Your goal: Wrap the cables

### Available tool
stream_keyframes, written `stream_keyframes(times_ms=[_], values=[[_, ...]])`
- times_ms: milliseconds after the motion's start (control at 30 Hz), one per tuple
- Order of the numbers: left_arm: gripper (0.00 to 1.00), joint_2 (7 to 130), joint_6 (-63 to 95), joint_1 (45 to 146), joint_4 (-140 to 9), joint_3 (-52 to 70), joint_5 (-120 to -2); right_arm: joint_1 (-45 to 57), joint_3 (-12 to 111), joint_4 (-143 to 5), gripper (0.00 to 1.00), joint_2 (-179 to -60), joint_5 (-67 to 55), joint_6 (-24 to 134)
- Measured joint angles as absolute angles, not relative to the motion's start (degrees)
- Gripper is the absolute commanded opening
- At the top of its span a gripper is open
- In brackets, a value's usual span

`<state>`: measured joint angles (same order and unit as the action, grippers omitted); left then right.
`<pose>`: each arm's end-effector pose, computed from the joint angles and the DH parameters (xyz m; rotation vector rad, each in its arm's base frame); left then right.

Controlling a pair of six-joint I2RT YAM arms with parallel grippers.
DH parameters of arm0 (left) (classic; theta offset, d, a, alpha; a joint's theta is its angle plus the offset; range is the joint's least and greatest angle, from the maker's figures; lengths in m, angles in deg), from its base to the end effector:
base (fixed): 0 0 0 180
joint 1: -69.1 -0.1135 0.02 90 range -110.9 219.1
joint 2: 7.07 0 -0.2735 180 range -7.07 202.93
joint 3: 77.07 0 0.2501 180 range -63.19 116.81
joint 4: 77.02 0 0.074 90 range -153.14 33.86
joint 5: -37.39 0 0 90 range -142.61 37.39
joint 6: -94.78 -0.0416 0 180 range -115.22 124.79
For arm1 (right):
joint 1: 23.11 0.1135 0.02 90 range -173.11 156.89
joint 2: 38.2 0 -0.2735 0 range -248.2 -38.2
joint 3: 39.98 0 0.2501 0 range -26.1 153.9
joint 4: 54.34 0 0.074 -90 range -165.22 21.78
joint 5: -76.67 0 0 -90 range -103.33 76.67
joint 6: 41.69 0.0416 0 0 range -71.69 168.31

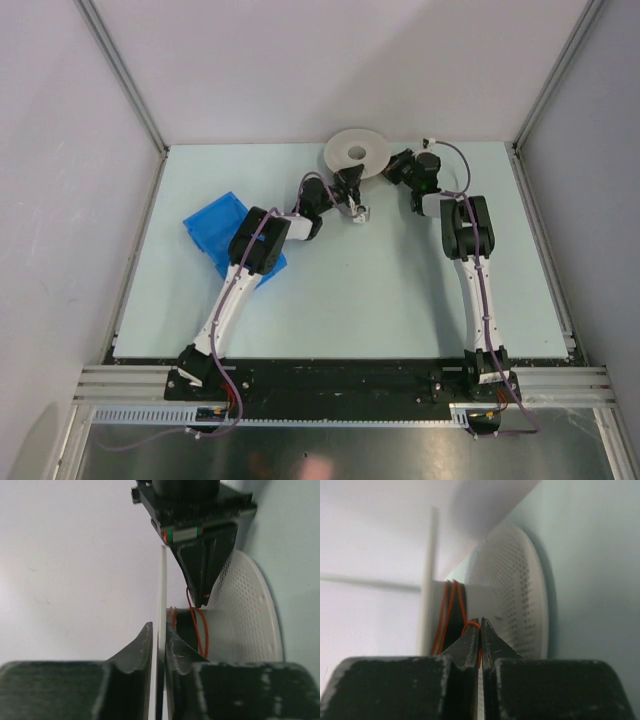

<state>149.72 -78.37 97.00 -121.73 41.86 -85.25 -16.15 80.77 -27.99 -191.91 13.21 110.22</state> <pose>0.4995 -0.2899 0.0808 1.4221 0.4134 0.3703 0.5790 0.0894 0.0858 0.4970 1.7788 1.2621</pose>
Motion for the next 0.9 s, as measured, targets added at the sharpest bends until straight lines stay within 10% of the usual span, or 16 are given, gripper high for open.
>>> stream_keyframes(times_ms=[200,900], values=[[0.65,150.9,-79.8,96.3,-123.6,43.1,-90.1,-16.1,87.1,-29.0,0.0,-195.5,5.5,113.3],[0.73,139.5,-77.6,95.9,-133.4,24.1,-97.8,-16.6,85.8,-30.2,0.23,-194.5,1.1,115.6]])
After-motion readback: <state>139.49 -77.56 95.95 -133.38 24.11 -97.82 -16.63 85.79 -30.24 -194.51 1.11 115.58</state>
